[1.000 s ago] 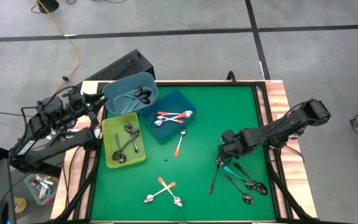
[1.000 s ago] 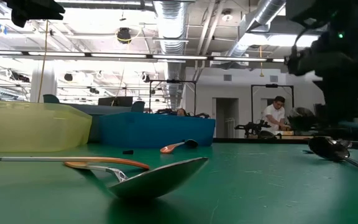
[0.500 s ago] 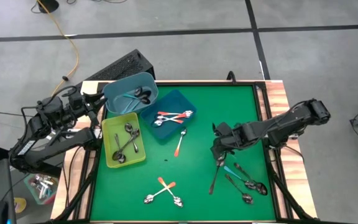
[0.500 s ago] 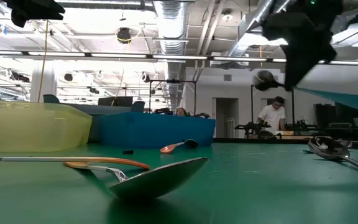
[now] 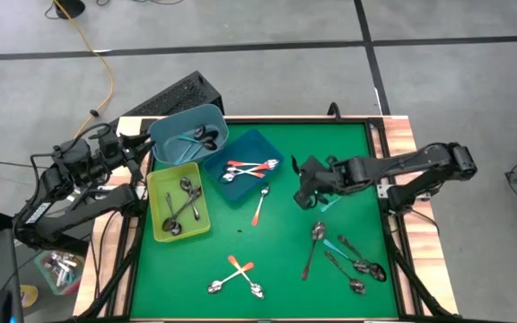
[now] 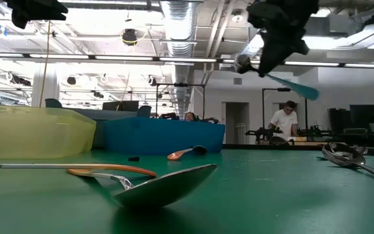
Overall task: Sort silverware by color (type)
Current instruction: Put the blue spoon into the light blue bin
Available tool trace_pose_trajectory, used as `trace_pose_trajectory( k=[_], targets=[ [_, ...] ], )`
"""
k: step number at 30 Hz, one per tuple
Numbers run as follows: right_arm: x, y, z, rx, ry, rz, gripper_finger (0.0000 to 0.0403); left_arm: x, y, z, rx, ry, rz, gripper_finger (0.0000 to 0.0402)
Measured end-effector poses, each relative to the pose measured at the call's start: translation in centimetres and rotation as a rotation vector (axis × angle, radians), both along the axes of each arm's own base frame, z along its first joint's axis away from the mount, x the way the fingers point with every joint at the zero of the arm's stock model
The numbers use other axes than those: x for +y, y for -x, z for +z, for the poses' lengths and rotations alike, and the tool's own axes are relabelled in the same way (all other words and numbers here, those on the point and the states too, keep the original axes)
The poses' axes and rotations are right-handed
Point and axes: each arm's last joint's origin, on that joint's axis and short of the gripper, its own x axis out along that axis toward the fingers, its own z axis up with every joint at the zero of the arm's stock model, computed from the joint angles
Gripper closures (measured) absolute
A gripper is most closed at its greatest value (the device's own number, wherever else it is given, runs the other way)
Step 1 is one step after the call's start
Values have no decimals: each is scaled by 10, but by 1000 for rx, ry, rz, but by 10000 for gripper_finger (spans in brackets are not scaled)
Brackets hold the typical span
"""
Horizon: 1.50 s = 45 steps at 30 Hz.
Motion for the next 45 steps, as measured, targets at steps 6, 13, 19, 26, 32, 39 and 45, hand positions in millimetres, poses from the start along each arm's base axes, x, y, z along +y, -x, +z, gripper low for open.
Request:
trace_pose_trajectory(
  k=[6, 13, 19, 26, 32, 39, 45],
  targets=[
    [-20, -13, 7, -96, 67, 46, 403, 0, 0, 0, 1, 0, 0, 280],
    [-46, -43, 26, -344, 243, 129, 403, 0, 0, -1, 5, 3, 0, 280],
    [-65, -72, 20, -456, 374, 188, 403, 0, 0, -2, 21, 13, 0, 280],
    [-89, -116, 10, -736, 405, 252, 403, 0, 1, -4, 39, 21, 0, 280],
    [-113, -165, 18, -817, 487, 312, 403, 0, 1, -4, 40, 21, 0, 280],
    [-127, -228, 22, -783, 661, 406, 403, 0, 1, -4, 41, 21, 0, 280],
    [-150, -265, 15, -758, 707, 463, 403, 0, 1, -4, 38, 25, 0, 280]
  ],
)
